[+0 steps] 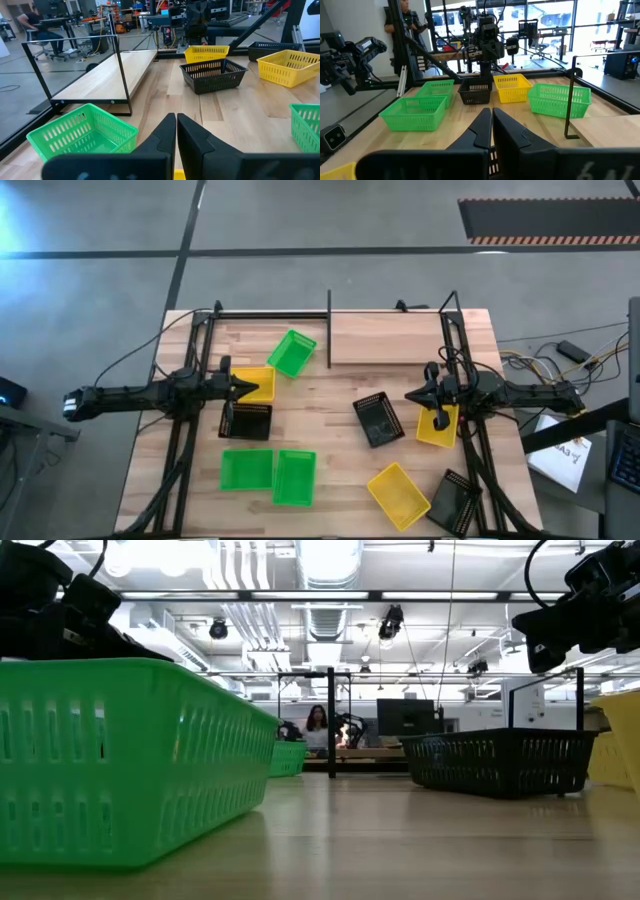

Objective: Stack baskets on shelf by color

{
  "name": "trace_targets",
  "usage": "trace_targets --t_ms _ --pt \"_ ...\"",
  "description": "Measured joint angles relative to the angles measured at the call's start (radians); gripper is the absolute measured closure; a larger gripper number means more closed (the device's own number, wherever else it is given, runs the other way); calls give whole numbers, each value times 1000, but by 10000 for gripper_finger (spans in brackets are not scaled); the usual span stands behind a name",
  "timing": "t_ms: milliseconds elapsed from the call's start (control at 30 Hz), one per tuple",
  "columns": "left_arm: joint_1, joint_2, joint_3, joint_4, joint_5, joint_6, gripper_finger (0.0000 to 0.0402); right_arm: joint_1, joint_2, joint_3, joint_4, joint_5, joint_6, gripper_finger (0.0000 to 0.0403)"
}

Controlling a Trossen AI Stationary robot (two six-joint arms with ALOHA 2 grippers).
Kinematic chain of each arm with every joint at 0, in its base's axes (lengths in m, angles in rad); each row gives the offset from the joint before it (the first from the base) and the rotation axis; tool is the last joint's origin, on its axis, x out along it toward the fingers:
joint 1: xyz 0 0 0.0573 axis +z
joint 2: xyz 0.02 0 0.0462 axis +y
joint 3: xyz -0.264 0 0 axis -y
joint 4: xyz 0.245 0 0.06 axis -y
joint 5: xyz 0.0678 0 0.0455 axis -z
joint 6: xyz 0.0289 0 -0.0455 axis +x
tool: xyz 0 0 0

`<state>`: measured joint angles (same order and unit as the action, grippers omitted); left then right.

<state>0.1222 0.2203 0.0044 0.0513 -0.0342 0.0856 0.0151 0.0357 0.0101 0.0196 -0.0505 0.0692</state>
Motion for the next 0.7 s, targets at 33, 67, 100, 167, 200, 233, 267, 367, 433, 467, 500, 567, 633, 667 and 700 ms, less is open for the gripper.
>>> trace_targets --t_ms 33,67,100,167,200,233,267,367,433,467,500,567,633,667,700 --pt "0 0 0 0 0 0 402 0 0 0 0 0 0 394" --pt "0 0 0 0 0 0 402 0 0 0 0 0 -1 394" --pt "0 0 0 0 0 0 402 0 0 0 0 0 -1 394" --pt "0 0 0 0 0 0 402 0 0 0 0 0 0 394" --pt "0 0 0 0 0 0 402 0 0 0 0 0 0 394" --pt "0 0 0 0 0 0 402 0 0 0 0 0 -1 394" --pt "0 0 0 0 0 0 402 0 0 0 0 0 0 394" --pt "0 0 0 0 0 0 402 0 0 0 0 0 -1 394" --pt "0 0 0 0 0 0 402 0 0 0 0 0 0 394" --pt "0 0 0 0 0 0 402 0 0 0 0 0 0 394" --pt "0 0 0 0 0 0 402 0 0 0 0 0 -2 394" --pt "0 0 0 0 0 0 402 0 0 0 0 0 -30 394" --pt "0 0 0 0 0 0 402 0 0 0 4 0 -42 394" --pt "0 0 0 3 0 1 402 0 0 0 7 -1 -43 394" --pt "0 0 0 13 0 0 402 0 0 0 12 -1 -42 394"
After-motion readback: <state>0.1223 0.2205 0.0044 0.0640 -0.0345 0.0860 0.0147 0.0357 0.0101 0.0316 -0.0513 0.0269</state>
